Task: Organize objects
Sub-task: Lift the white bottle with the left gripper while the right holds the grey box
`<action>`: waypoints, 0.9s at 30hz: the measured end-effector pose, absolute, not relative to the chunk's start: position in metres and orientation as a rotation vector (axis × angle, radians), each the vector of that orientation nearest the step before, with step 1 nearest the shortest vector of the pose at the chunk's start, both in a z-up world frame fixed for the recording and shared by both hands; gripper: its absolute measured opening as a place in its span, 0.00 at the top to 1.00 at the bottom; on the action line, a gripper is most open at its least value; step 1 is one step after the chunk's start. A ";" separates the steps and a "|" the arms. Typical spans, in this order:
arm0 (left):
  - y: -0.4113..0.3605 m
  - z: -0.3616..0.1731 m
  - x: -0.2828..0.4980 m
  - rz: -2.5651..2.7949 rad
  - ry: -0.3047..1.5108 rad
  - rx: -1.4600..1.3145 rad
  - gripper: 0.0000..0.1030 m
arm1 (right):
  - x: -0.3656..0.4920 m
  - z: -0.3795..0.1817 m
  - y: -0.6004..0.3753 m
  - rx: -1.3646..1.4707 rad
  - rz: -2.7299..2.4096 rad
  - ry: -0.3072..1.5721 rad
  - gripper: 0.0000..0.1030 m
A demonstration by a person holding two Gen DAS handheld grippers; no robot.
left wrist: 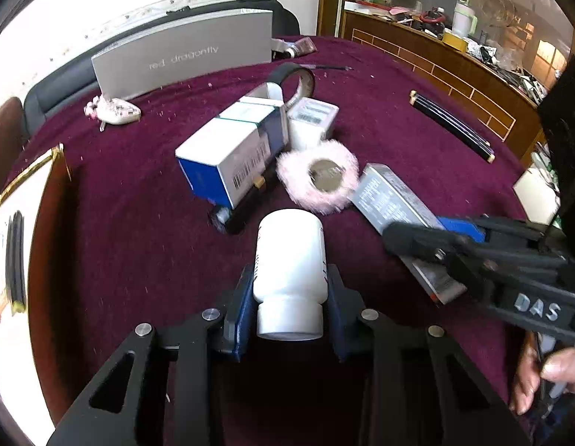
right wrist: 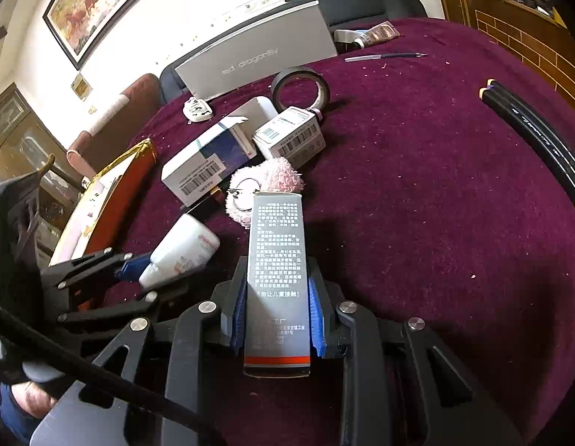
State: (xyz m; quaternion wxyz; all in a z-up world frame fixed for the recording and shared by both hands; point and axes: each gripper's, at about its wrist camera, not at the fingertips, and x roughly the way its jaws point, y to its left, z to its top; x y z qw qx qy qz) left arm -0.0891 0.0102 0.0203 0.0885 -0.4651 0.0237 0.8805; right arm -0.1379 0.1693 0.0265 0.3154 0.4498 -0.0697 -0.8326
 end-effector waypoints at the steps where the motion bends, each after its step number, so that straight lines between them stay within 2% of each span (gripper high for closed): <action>1: 0.011 0.020 -0.088 2.623 0.072 -1.382 0.71 | -0.137 0.027 0.168 1.183 -2.194 -0.171 0.77; 4: 0.016 0.018 -0.089 2.659 0.138 -1.344 0.71 | -0.133 0.028 0.161 1.176 -2.220 -0.085 0.76; 11: 0.017 0.018 -0.092 2.683 0.126 -1.332 0.70 | -0.125 0.029 0.149 1.161 -2.285 0.073 0.76; 18: 0.015 0.017 -0.094 2.666 0.133 -1.333 0.68 | -0.128 0.029 0.149 1.167 -2.294 0.088 0.76; 23: 0.007 0.017 -0.096 2.627 0.012 -1.307 0.59 | -0.133 0.028 0.157 1.172 -2.265 -0.004 0.76; 25: 0.002 0.017 -0.097 2.612 -0.032 -1.305 0.61 | -0.133 0.028 0.158 1.174 -2.264 -0.020 0.77; 26: 0.002 0.017 -0.097 2.627 -0.017 -1.308 0.71 | -0.132 0.029 0.158 1.174 -2.266 -0.027 0.77; 27: 0.002 0.018 -0.096 2.637 -0.012 -1.309 0.71 | -0.132 0.029 0.159 1.173 -2.265 -0.042 0.77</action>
